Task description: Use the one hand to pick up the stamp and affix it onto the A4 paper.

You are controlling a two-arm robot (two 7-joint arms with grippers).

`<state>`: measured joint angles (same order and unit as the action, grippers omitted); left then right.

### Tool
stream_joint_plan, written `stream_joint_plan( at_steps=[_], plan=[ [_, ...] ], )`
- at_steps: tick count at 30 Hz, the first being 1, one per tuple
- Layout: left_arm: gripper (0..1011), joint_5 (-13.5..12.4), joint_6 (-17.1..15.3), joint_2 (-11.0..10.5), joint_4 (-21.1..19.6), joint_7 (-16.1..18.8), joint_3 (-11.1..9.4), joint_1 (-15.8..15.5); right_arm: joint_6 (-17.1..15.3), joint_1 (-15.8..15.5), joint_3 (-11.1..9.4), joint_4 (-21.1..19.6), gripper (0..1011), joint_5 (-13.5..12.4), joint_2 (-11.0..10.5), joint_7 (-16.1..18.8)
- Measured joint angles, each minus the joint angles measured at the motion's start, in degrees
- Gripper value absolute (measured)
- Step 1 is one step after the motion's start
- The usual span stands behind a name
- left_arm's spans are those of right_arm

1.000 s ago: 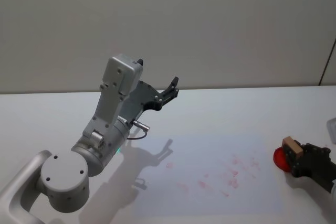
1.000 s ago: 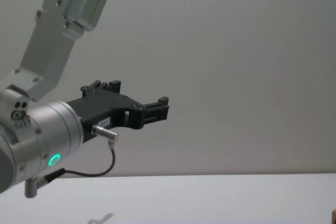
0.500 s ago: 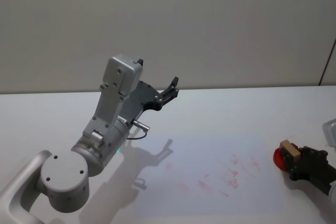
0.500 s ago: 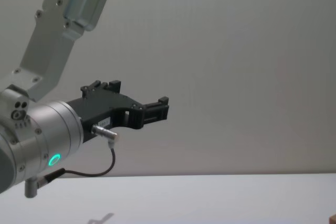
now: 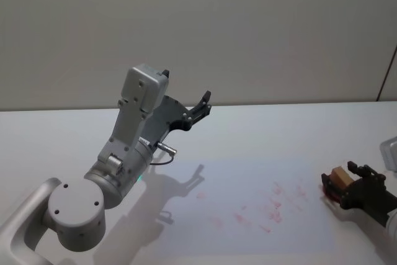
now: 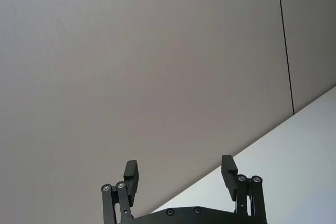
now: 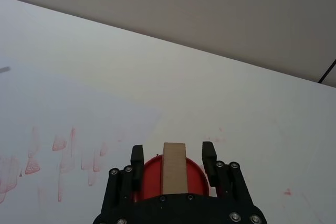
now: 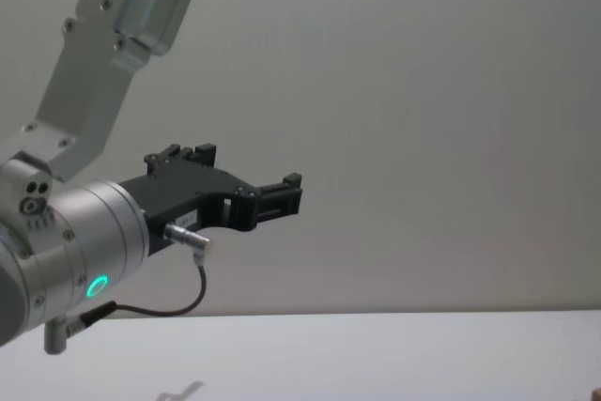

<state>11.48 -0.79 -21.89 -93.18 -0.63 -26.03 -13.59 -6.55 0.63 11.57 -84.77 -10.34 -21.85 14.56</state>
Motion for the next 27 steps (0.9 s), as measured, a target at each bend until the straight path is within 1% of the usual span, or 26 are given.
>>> stream_joint_plan(
  at_steps=[1, 3, 4, 7, 9, 12, 13, 27],
  plan=[
    [1001, 0.0, 0.0, 0.0, 0.0, 0.0, 0.0, 0.0, 0.0, 0.1, 0.0, 0.0, 683, 0.0, 0.1, -0.1],
    [1001, 0.0, 0.0, 0.0, 0.0, 0.0, 0.0, 0.0, 0.0, 0.2, 0.0, 0.0, 723, -0.1, 0.2, -0.2],
    [1001, 0.0, 0.0, 0.0, 0.0, 0.0, 0.0, 0.0, 0.0, 0.3, 0.0, -0.1, 762, -0.2, 0.2, -0.3],
    [1001, 0.0, 0.0, 0.0, 0.0, 0.0, 0.0, 0.0, 0.0, 0.4, 0.0, -0.3, 836, -0.5, 0.3, -0.5],
    [1001, 0.0, 0.0, 0.0, 0.0, 0.0, 0.0, 0.0, -0.1, 0.5, 0.0, -0.6, 918, -0.8, 0.5, -0.6],
    [1001, 0.0, 0.0, 0.0, 0.0, 0.0, 0.0, 0.0, -0.3, 0.7, -0.1, -1.2, 961, -1.6, 0.6, -0.8],
    [1001, 0.0, 0.0, 0.0, 0.0, 0.0, 0.0, 0.0, -0.4, 0.7, -0.1, -1.4, 1001, -1.8, 0.7, -0.9],
    [1000, 0.0, 0.0, 0.0, 0.0, 0.0, 0.0, 0.0, -1.3, 1.0, -0.8, -4.7, 1001, -5.2, 1.0, -2.3]
  ],
)
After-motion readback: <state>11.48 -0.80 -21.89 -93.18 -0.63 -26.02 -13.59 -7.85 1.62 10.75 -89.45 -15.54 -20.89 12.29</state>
